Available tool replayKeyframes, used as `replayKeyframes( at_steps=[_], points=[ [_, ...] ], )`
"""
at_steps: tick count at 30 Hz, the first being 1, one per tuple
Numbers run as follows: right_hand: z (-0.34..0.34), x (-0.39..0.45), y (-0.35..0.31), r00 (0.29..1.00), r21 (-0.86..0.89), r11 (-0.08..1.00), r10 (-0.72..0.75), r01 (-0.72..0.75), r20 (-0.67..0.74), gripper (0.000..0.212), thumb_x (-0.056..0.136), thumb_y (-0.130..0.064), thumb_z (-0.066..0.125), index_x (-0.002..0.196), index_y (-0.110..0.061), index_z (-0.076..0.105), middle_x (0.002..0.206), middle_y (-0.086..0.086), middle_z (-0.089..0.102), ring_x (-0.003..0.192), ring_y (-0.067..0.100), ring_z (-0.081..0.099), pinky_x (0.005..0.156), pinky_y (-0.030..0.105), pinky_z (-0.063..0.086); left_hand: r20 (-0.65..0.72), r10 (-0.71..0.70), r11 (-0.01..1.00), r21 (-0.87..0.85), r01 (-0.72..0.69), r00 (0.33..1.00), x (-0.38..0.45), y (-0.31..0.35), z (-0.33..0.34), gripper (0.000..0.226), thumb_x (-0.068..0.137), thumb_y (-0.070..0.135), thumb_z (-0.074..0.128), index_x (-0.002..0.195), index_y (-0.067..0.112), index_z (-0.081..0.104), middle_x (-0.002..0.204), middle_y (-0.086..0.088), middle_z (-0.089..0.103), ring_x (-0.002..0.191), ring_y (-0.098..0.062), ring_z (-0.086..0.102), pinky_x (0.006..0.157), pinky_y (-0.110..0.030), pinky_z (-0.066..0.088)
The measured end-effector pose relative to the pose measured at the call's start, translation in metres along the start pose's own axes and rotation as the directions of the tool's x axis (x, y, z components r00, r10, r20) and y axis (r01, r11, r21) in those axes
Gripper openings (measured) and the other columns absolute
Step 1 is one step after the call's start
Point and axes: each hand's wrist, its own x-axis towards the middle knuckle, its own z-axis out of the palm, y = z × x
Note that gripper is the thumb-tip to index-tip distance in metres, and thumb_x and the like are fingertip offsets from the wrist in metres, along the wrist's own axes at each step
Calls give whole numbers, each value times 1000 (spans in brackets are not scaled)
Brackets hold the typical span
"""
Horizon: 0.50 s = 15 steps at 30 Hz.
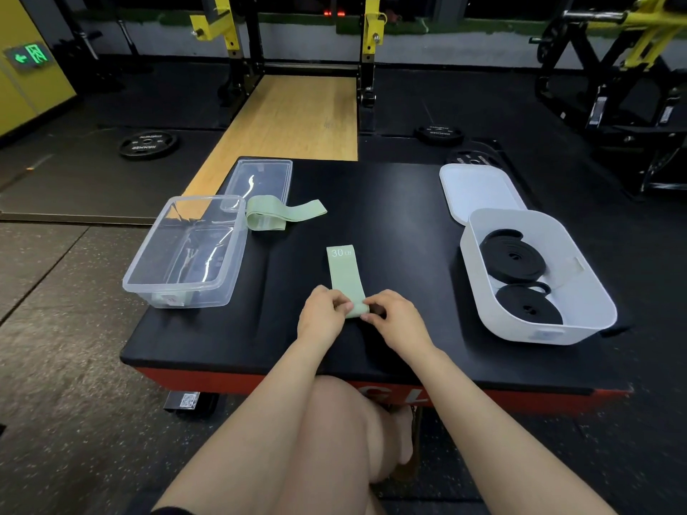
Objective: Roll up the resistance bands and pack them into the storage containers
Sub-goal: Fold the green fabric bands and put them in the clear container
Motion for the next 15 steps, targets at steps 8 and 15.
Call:
replayKeyframes(
  at_steps=[8, 15],
  points=[
    [2, 13, -1, 997, -20, 998, 63, -63, 42, 28, 94, -29, 57, 118, -19, 65, 110, -3, 59, 102, 17, 56, 84, 32, 47, -68, 86, 994, 73, -81, 994, -3, -1, 1, 11, 87, 25, 63, 96, 19, 61, 98, 6, 51, 89, -14, 54, 73, -29, 45],
    [4, 12, -1, 1000, 68, 998, 4, -5, 7, 27, 87, -22, 67, 113, -18, 64, 105, -10, 55, 90, 9, 55, 79, 24, 45, -55, 45, 998, 48, -42, 997, 0, -4, 3, 20, 82, 10, 68, 100, 15, 60, 105, 4, 53, 96, -17, 57, 74, -24, 40]
  ],
)
